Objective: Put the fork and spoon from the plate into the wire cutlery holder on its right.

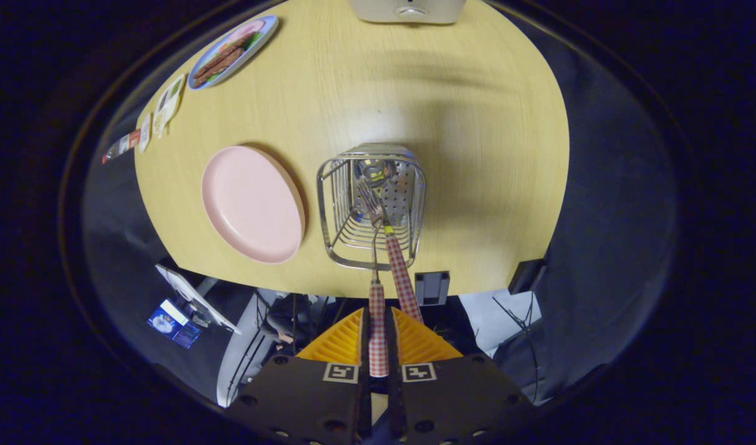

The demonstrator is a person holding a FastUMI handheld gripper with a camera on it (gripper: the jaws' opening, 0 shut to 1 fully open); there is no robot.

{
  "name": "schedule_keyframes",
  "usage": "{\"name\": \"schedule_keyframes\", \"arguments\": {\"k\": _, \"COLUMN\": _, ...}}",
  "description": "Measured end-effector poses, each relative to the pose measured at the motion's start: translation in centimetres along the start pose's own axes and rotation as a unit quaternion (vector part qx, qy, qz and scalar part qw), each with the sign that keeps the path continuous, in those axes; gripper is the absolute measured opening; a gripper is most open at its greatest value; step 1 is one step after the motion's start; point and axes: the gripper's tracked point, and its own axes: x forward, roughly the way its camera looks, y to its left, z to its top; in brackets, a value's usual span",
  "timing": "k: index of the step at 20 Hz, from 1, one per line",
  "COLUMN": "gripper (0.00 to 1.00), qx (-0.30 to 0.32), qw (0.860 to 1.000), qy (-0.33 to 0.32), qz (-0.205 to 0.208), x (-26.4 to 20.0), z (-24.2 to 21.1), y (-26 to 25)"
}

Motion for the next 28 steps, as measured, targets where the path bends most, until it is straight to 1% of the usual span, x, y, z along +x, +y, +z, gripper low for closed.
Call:
{"name": "schedule_keyframes", "arguments": {"k": 2, "gripper": 0.18, "qx": -0.001, "qw": 1.000, "qy": -0.023, "qz": 0.008, "x": -0.4, "z": -0.1, "y": 0.5}}
{"name": "schedule_keyframes", "arguments": {"k": 4, "gripper": 0.31, "qx": -0.001, "qw": 0.999, "qy": -0.048, "qz": 0.020, "x": -0.9, "z": -0.1, "y": 1.2}}
{"name": "schedule_keyframes", "arguments": {"k": 6, "gripper": 0.42, "qx": -0.001, "qw": 0.997, "qy": -0.075, "qz": 0.027, "x": -1.3, "z": -0.5, "y": 1.6}}
{"name": "schedule_keyframes", "arguments": {"k": 9, "gripper": 0.60, "qx": -0.002, "qw": 0.991, "qy": -0.126, "qz": 0.034, "x": -2.3, "z": -1.0, "y": 2.6}}
{"name": "schedule_keyframes", "arguments": {"k": 13, "gripper": 0.81, "qx": -0.002, "qw": 0.979, "qy": -0.197, "qz": 0.047, "x": -4.0, "z": -2.0, "y": 4.8}}
{"name": "schedule_keyframes", "arguments": {"k": 14, "gripper": 0.84, "qx": -0.003, "qw": 0.976, "qy": -0.214, "qz": 0.049, "x": -4.4, "z": -2.3, "y": 5.3}}
{"name": "schedule_keyframes", "arguments": {"k": 16, "gripper": 0.93, "qx": -0.002, "qw": 0.968, "qy": -0.248, "qz": 0.045, "x": -4.9, "z": -3.0, "y": 6.0}}
{"name": "schedule_keyframes", "arguments": {"k": 18, "gripper": 0.98, "qx": -0.002, "qw": 0.956, "qy": -0.291, "qz": 0.044, "x": -6.2, "z": -3.3, "y": 7.0}}
{"name": "schedule_keyframes", "arguments": {"k": 20, "gripper": 0.98, "qx": 0.001, "qw": 0.936, "qy": -0.350, "qz": 0.037, "x": -7.9, "z": -3.1, "y": 8.0}}
{"name": "schedule_keyframes", "arguments": {"k": 21, "gripper": 0.97, "qx": 0.001, "qw": 0.924, "qy": -0.382, "qz": 0.033, "x": -8.8, "z": -3.1, "y": 8.5}}
{"name": "schedule_keyframes", "arguments": {"k": 23, "gripper": 0.97, "qx": -0.001, "qw": 0.895, "qy": -0.447, "qz": 0.017, "x": -10.8, "z": -3.1, "y": 9.8}}
{"name": "schedule_keyframes", "arguments": {"k": 25, "gripper": 0.97, "qx": -0.006, "qw": 0.860, "qy": -0.510, "qz": -0.007, "x": -12.8, "z": -3.3, "y": 10.7}}
{"name": "schedule_keyframes", "arguments": {"k": 27, "gripper": 0.97, "qx": -0.009, "qw": 0.820, "qy": -0.570, "qz": -0.038, "x": -15.5, "z": -3.7, "y": 12.1}}
{"name": "schedule_keyframes", "arguments": {"k": 28, "gripper": 0.97, "qx": -0.010, "qw": 0.798, "qy": -0.600, "qz": -0.050, "x": -17.0, "z": -4.2, "y": 12.8}}
